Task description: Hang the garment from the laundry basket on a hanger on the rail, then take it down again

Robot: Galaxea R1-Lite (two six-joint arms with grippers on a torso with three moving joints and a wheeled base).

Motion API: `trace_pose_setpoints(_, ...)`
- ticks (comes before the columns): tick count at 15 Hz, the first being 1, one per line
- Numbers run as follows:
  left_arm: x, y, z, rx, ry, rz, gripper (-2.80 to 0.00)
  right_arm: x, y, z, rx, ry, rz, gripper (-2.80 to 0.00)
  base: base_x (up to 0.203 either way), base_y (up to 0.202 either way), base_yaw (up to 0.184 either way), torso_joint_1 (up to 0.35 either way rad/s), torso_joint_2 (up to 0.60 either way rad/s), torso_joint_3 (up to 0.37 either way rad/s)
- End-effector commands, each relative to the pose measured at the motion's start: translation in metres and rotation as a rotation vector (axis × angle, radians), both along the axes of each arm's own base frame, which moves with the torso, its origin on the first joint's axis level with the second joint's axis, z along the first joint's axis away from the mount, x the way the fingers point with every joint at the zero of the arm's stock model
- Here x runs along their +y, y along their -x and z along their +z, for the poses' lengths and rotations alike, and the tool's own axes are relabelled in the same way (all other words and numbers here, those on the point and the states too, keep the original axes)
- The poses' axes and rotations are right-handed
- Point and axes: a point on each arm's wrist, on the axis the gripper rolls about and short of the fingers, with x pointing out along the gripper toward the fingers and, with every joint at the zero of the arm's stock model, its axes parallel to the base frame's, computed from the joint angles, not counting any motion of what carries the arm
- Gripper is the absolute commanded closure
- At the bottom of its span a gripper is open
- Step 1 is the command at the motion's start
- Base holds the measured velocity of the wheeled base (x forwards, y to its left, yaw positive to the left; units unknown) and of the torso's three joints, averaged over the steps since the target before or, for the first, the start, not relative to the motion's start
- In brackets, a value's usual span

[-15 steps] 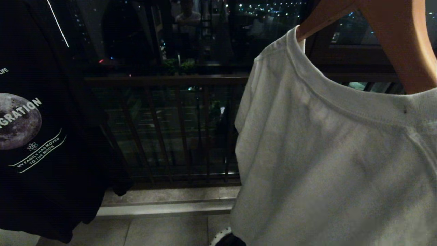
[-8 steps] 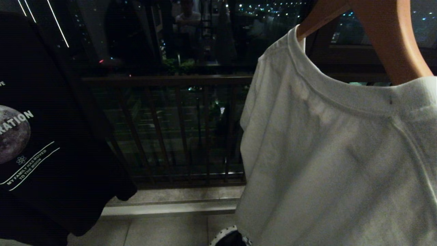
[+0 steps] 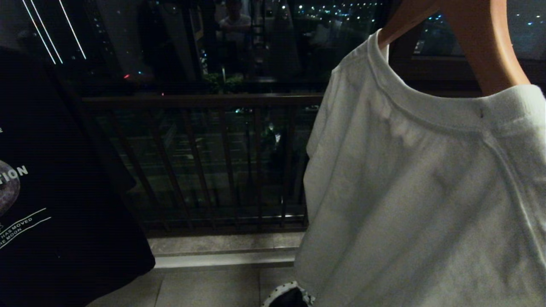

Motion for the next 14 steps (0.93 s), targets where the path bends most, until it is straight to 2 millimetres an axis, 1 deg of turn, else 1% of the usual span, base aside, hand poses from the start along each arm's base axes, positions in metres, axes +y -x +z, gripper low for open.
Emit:
trace_pose_setpoints(1, -0.003, 0.008, -0.006, 0.023, 0.005, 0.006, -2.80, 0.000, 0.000, 0.000, 0.000, -0.001, 0.000, 0.00, 0.000, 0.000, 0.000, 0.000, 0.00, 0.000)
trace_pose_setpoints(4, -0.009, 0.018, -0.014, 0.085, 0.004, 0.006, -2.80, 0.000, 0.000, 0.000, 0.001, -0.001, 0.000, 0.00, 0.000, 0.000, 0.000, 0.000, 0.00, 0.000)
trace_pose_setpoints(8, -0.023, 0.024, -0.029, 0.141, 0.020, -0.060, -2.80, 0.000, 0.000, 0.000, 0.001, -0.001, -0.001, 0.00, 0.000, 0.000, 0.000, 0.000, 0.00, 0.000)
trace_pose_setpoints(10, -0.026, 0.026, -0.032, 0.149, 0.023, -0.071, -2.80, 0.000, 0.000, 0.000, 0.001, 0.000, -0.001, 0.00, 0.000, 0.000, 0.000, 0.000, 0.00, 0.000)
trace_pose_setpoints(12, -0.033, 0.040, -0.033, 0.136, 0.017, -0.088, -2.80, 0.000, 0.000, 0.000, 0.000, 0.000, 0.000, 0.00, 0.000, 0.000, 0.000, 0.000, 0.00, 0.000)
trace_pose_setpoints(14, -0.039, 0.054, -0.029, 0.103, 0.006, -0.097, -2.80, 0.000, 0.000, 0.000, 0.001, -0.001, 0.000, 0.00, 0.000, 0.000, 0.000, 0.000, 0.00, 0.000)
